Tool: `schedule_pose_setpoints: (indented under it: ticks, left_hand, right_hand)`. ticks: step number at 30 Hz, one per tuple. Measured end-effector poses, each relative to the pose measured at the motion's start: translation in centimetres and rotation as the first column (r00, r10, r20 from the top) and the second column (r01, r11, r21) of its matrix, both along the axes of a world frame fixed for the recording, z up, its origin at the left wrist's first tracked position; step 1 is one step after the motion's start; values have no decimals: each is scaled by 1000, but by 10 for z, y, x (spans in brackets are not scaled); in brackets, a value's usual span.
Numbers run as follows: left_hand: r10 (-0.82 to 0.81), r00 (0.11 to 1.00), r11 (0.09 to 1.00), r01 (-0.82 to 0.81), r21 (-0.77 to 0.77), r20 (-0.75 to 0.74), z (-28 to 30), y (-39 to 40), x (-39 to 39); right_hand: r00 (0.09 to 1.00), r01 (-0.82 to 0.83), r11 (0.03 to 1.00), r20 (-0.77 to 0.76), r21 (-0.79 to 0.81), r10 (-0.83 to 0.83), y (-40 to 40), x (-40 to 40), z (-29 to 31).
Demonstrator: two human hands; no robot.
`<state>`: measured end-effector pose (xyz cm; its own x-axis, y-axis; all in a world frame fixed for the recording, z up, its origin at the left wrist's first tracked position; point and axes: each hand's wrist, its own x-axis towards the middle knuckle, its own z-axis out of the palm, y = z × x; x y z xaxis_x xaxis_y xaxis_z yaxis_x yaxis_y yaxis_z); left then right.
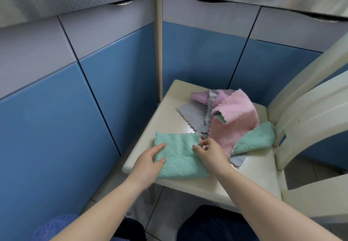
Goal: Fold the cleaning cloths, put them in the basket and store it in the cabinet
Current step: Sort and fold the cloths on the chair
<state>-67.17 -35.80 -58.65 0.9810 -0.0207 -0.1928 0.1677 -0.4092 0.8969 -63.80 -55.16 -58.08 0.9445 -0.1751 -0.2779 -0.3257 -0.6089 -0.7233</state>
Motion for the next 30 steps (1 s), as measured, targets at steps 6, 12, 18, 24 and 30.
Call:
schedule_pose_setpoints:
  ticks: [6, 12, 18, 24, 30]
  left_hand:
    - [58, 998, 996, -57, -75, 11, -6, 1, -7]
    - [98, 987, 989, -112, -101, -131, -3, 8, -3]
    - [15, 994, 1000, -12, 29, -111, 8, 7, 3]
    - [9, 993, 957, -42, 287, 115, 13, 22, 4]
    - [-428, 890, 675, 199, 711, 157, 8, -18, 16]
  right_hand:
    - [997, -74, 984, 15, -161, 77, -2, 5, 0]
    - [994, -102, 959, 22, -264, 111, -1, 9, 0]
    - [990, -128, 954, 14, -271, 137, -3, 11, -2]
    - [975, -133, 965, 142, -226, 168, -26, -3, -4]
    - [756, -293, 788, 373, -542, 538, 5, -10, -17]
